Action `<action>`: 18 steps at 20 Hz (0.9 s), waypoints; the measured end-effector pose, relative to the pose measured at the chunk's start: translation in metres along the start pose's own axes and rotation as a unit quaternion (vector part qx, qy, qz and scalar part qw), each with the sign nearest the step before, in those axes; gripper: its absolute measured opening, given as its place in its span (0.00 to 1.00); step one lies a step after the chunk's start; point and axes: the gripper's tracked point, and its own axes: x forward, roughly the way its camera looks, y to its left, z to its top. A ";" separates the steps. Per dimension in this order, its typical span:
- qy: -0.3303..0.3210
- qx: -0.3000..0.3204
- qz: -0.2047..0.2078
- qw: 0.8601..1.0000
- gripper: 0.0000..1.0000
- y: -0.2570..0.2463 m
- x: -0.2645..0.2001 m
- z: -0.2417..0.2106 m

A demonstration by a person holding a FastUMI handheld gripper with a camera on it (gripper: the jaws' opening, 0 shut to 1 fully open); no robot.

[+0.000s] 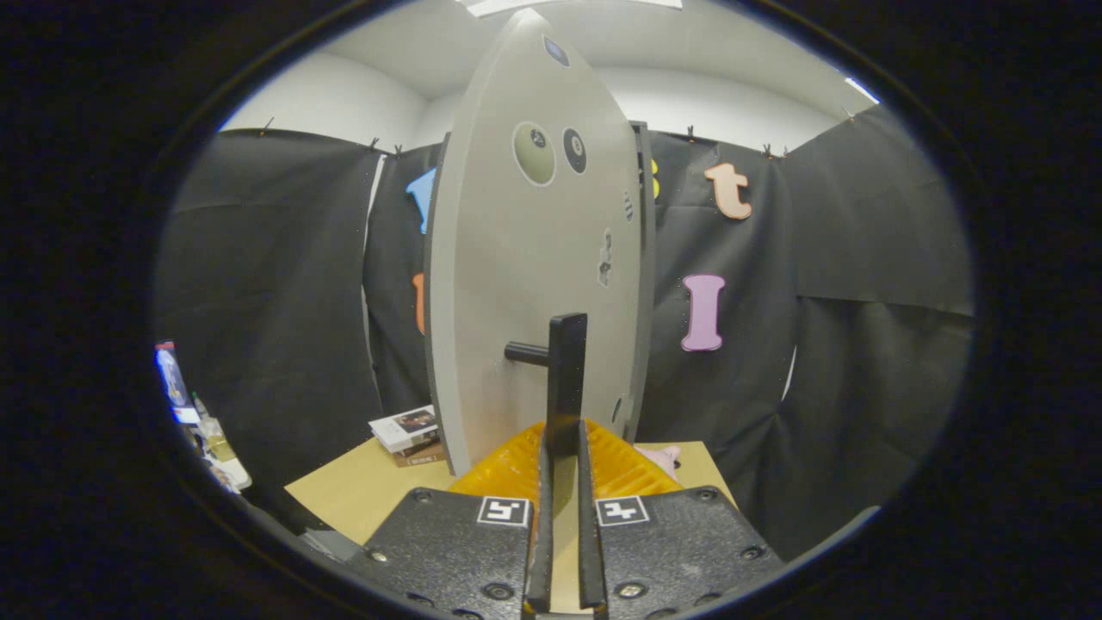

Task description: Open the shoe cabinet door, grab the shoes and put them into the shoe cabinet, then close the shoe cabinet door.

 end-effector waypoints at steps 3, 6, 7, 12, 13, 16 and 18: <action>-0.007 -0.012 -0.036 0.999 0.12 -0.020 -0.001 0.000; -0.014 -0.011 -0.077 0.997 0.08 -0.037 -0.002 0.001; -0.017 -0.010 -0.091 0.996 0.08 -0.046 -0.005 0.001; -0.023 0.040 -0.075 0.996 0.04 -0.066 -0.009 -0.005; -0.026 0.042 -0.066 0.997 0.04 -0.070 -0.010 -0.001; -0.032 0.043 -0.081 0.995 0.04 -0.080 -0.020 -0.002; -0.048 0.042 -0.089 0.994 0.04 -0.080 -0.042 -0.003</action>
